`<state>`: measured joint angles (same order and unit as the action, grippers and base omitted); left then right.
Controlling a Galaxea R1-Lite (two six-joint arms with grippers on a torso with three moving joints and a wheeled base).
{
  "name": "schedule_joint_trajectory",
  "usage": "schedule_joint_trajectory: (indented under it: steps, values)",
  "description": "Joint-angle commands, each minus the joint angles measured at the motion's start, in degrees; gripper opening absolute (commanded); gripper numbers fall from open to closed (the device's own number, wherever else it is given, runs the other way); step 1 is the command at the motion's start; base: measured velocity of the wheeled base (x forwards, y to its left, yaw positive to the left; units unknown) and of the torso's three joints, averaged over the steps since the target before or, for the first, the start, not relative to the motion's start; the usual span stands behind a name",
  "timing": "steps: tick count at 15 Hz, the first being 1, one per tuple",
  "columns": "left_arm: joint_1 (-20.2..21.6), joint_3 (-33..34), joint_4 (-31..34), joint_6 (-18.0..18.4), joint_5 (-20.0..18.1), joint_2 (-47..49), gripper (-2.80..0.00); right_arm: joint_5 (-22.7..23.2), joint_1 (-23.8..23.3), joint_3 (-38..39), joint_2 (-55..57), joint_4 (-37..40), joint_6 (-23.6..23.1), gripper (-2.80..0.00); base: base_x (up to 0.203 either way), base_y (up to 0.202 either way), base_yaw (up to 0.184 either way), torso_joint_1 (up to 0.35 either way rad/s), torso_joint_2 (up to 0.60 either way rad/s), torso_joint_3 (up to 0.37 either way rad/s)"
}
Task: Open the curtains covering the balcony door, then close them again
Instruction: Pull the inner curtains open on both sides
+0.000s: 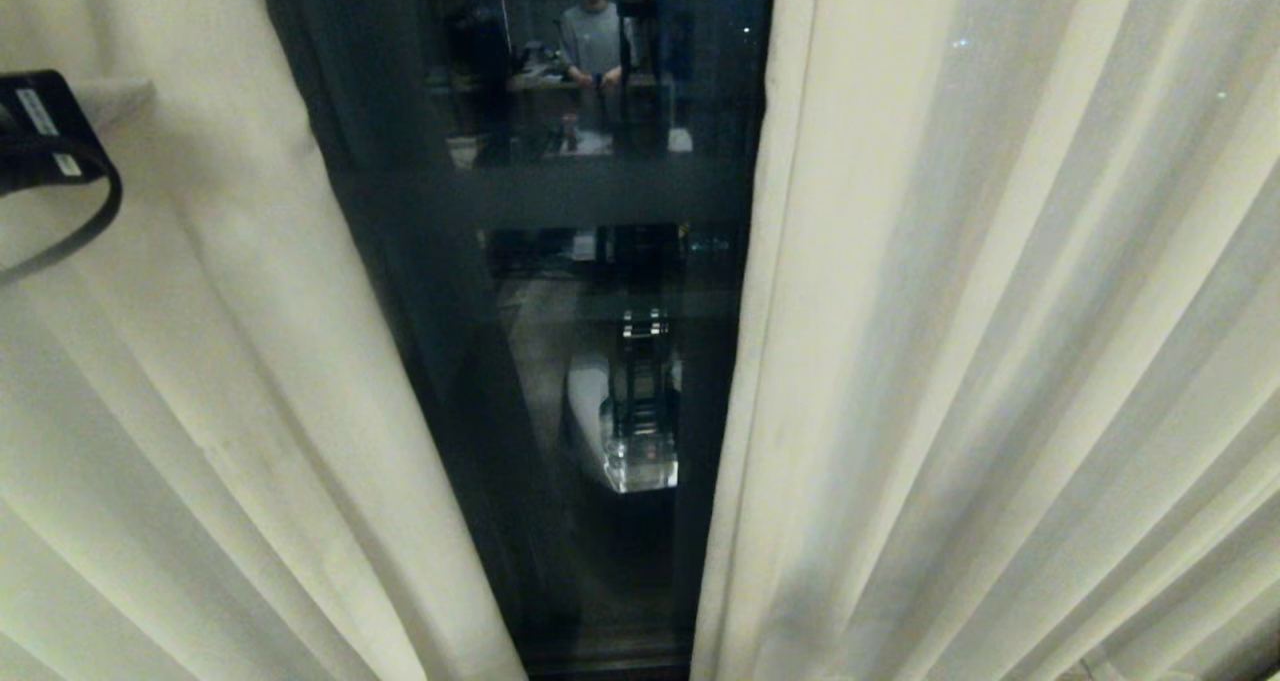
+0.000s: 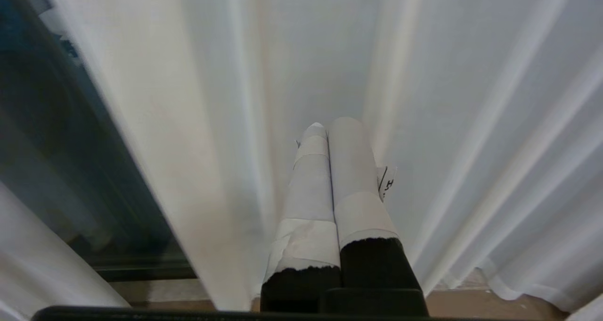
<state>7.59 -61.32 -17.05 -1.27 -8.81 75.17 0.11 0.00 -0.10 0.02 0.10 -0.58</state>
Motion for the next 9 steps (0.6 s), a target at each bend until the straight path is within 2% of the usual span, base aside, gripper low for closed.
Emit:
schedule_joint_trajectory:
  steps: [1, 9]
  values:
    - [0.0, 0.1, 0.0, -0.1, 0.0, -0.1, -2.80, 0.0, 0.0, 0.0, 0.1, 0.0, 0.0, -2.80, 0.000, 0.189, 0.001, -0.002, 0.00, 0.007]
    - [0.0, 0.3, 0.1, -0.1, 0.0, -0.6, -2.80, 0.0, 0.0, 0.0, 0.1, 0.0, 0.0, -2.80, 0.000, 0.190, 0.002, 0.002, 0.00, 0.002]
